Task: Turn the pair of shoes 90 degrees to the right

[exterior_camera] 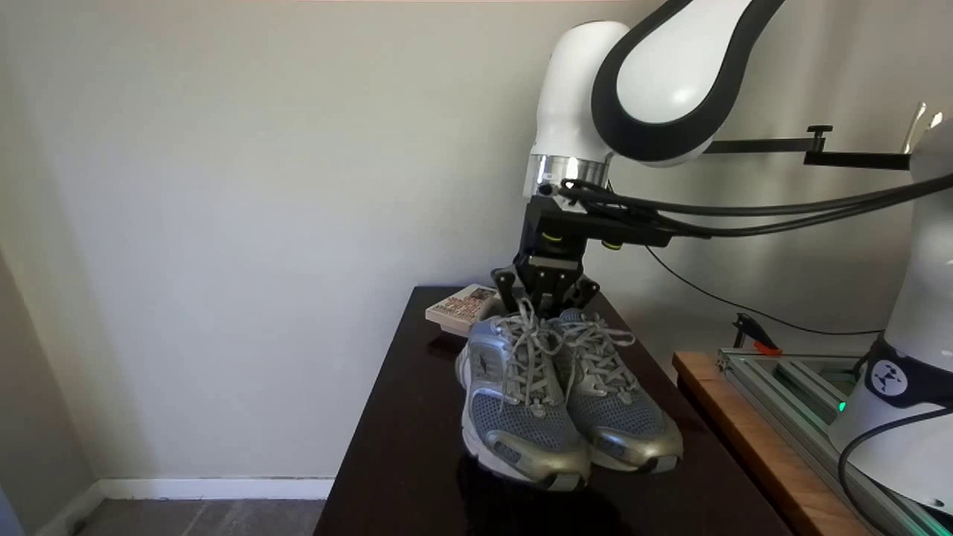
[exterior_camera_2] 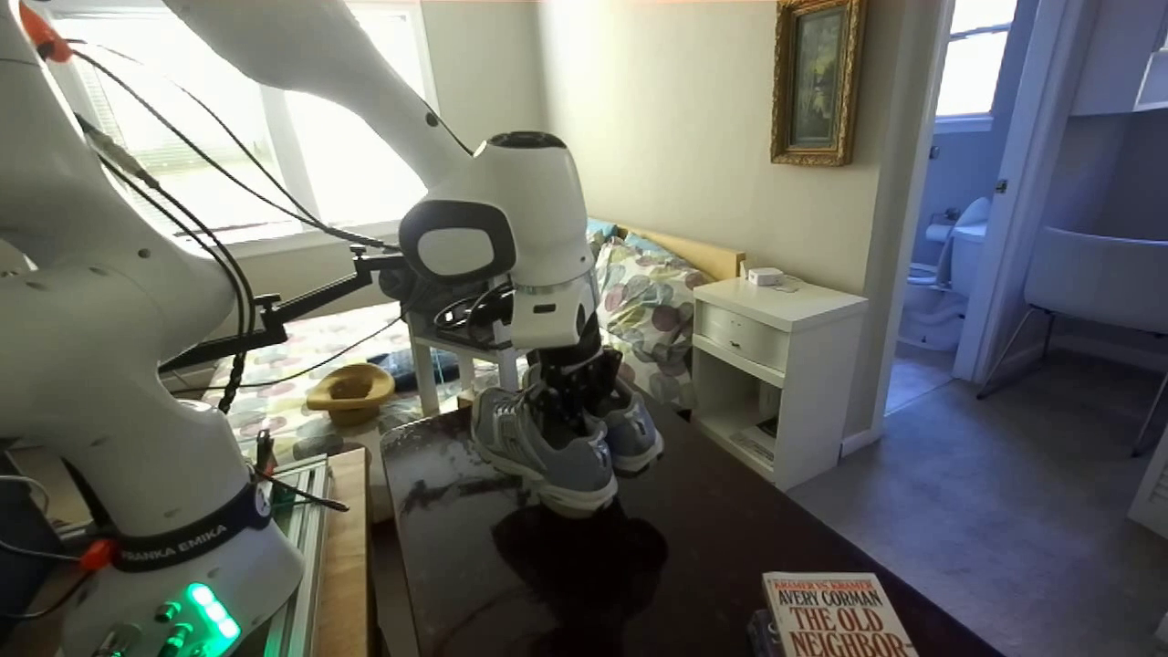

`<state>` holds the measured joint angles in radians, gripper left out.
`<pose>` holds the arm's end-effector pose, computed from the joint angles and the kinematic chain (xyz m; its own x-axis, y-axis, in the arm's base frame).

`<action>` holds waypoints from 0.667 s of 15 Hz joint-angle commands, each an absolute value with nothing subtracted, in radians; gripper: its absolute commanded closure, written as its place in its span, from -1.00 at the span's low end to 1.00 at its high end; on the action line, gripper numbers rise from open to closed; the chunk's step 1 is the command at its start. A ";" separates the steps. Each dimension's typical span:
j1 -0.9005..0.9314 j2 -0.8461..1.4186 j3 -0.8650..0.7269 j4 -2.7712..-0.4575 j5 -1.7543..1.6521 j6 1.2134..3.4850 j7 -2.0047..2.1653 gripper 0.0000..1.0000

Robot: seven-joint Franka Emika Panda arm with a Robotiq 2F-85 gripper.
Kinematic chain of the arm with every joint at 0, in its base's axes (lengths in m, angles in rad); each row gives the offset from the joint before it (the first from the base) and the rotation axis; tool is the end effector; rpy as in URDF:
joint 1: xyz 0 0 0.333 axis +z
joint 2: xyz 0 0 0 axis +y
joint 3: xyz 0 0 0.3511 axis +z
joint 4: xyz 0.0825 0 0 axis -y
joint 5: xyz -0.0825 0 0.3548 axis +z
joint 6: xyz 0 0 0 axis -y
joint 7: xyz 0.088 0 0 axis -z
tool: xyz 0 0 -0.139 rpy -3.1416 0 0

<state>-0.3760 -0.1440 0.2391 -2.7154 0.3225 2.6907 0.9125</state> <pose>0.3905 -0.0615 0.3087 0.2399 -0.9696 -0.0479 -0.9596 -0.2293 -0.1631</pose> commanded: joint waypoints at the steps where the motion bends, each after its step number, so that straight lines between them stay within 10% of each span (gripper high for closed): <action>1: -0.293 -0.321 0.117 -2.777 0.232 2.584 1.045 0.92; 2: -0.267 -0.211 0.094 -2.738 0.237 2.640 0.997 0.67; 10: -0.370 -0.254 0.184 -2.752 0.142 2.610 1.213 0.92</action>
